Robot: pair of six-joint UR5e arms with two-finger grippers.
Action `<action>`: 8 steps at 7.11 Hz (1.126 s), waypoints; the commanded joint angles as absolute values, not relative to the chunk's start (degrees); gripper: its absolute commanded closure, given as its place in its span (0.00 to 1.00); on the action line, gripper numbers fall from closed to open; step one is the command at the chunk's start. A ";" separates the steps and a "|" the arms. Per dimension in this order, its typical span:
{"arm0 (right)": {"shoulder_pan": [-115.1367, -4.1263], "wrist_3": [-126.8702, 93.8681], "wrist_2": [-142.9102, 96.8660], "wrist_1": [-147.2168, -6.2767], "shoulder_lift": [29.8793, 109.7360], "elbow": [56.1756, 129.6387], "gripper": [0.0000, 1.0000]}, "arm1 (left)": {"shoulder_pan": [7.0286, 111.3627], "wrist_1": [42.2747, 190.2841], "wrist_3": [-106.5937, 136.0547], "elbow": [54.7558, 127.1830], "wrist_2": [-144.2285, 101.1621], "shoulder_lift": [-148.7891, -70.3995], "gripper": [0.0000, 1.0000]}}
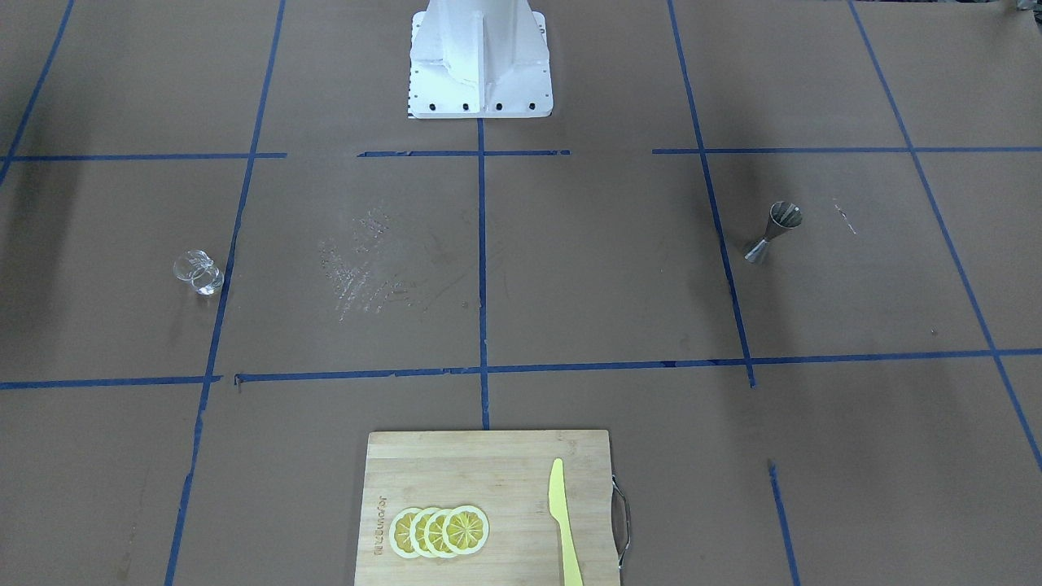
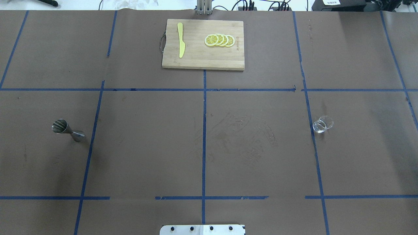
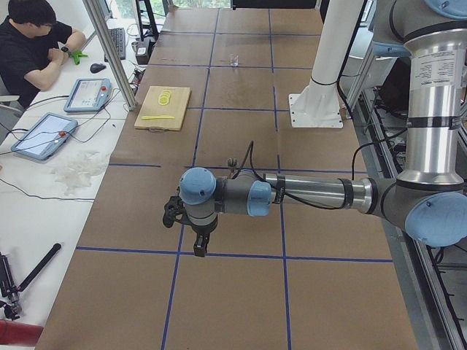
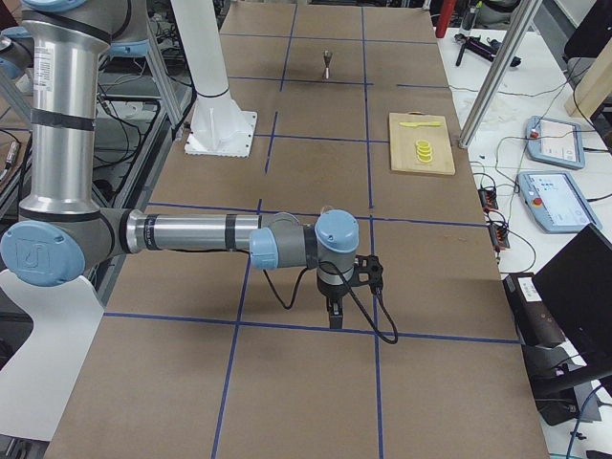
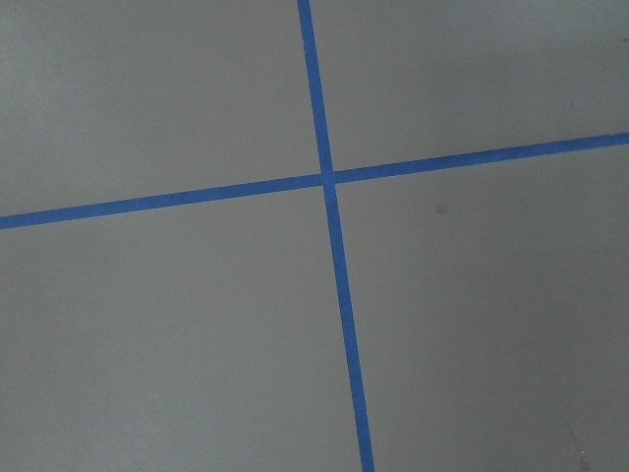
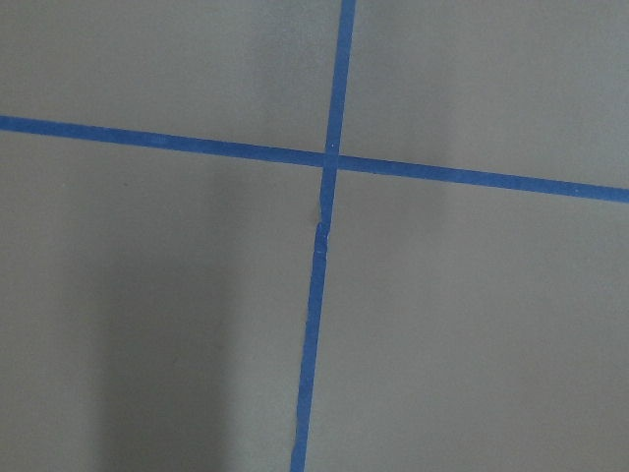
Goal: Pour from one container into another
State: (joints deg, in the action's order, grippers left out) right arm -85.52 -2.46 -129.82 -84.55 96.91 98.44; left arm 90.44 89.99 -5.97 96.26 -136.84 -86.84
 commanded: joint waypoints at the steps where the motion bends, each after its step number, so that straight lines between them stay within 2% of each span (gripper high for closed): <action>1: -85.43 -2.46 -129.90 -84.55 96.77 98.44 0.00 | 90.44 90.00 -6.06 96.33 -136.76 -86.84 0.00; 6: -84.90 -2.90 -130.43 -84.55 96.42 99.05 0.00 | 90.26 93.68 -5.89 96.59 -136.93 -87.10 0.00; 8: -84.64 -3.43 -130.17 -84.64 96.15 100.90 0.00 | 90.35 99.91 -5.80 95.71 -137.46 -86.66 0.00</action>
